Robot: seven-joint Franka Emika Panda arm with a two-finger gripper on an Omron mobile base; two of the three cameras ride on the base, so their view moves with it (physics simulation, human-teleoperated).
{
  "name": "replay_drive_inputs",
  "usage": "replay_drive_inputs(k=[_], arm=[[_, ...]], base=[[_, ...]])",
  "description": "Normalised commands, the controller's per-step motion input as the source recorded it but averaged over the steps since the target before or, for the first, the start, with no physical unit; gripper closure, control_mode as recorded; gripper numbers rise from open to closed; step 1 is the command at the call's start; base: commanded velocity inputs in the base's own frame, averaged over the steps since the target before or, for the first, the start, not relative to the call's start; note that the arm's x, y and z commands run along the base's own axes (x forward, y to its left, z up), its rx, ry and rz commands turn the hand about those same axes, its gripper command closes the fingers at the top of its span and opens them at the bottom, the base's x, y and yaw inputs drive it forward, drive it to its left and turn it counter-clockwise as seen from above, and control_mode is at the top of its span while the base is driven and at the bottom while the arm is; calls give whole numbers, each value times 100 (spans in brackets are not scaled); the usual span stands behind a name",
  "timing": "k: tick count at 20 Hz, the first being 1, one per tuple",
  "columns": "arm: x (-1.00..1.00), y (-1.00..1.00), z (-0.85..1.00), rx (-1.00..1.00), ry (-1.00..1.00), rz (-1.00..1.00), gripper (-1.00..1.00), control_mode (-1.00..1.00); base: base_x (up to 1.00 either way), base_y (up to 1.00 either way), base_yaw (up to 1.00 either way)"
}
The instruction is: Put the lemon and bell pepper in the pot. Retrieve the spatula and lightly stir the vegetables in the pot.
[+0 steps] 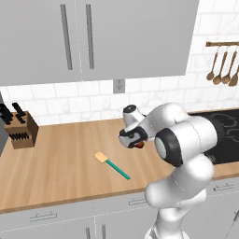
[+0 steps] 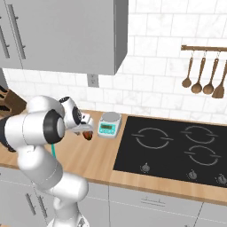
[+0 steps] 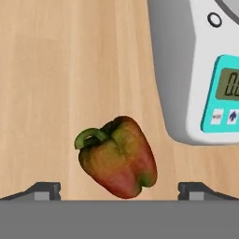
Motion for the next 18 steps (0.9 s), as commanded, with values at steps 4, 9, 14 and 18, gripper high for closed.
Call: replay_drive_inputs(k=[4, 9, 14, 18], arm=[[32, -12, -29, 0, 1, 0, -100, -100], [7, -6, -31, 0, 1, 0, -100, -100], [3, -2, -26, 0, 2, 0, 100, -100], [-53, 0, 0, 0, -2, 0, 100, -100]], base=[[0, 0, 0], [0, 0, 0], [0, 0, 0], [0, 0, 0]])
